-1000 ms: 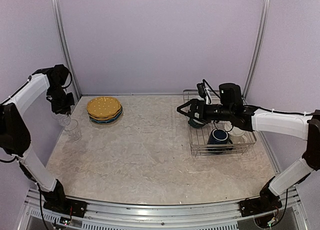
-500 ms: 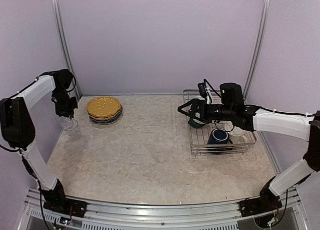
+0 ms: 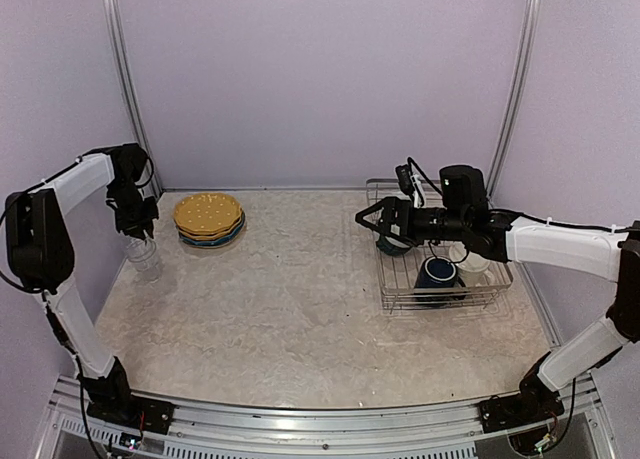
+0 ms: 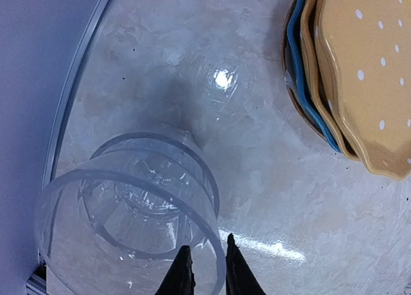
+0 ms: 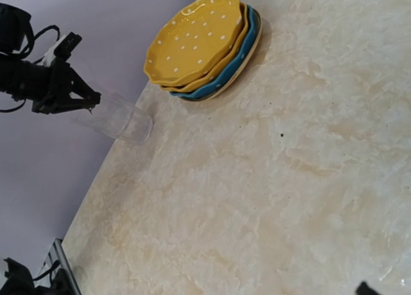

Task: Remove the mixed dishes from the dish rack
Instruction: Place the cup down, then grab the bowl from the dish rack.

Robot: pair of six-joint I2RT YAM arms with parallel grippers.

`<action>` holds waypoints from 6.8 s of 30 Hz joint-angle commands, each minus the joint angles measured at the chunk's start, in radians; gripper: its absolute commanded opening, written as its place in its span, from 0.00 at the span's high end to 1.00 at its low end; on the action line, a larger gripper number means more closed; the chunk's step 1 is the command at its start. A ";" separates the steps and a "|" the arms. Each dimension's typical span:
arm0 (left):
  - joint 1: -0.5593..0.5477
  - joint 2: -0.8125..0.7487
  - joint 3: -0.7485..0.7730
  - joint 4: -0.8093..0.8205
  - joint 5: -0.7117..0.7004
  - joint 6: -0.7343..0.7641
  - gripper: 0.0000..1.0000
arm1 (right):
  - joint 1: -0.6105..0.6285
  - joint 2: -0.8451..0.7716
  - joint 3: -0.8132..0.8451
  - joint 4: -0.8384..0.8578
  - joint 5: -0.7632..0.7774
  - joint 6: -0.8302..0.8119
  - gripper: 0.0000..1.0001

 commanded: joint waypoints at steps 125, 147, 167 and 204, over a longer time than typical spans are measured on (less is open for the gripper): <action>-0.454 -0.500 -0.331 0.206 0.325 -0.170 0.18 | -0.300 0.707 0.788 -0.356 0.424 0.371 0.39; -0.474 -0.475 -0.290 0.190 0.331 -0.189 0.18 | -0.327 0.557 0.603 -0.123 0.322 0.282 0.50; -0.499 -0.451 -0.269 0.167 0.308 -0.194 0.18 | -0.319 0.724 0.666 -0.055 0.133 0.258 0.26; -0.556 -0.459 -0.235 0.135 0.259 -0.236 0.18 | -0.346 0.538 0.634 0.141 -0.099 0.106 1.00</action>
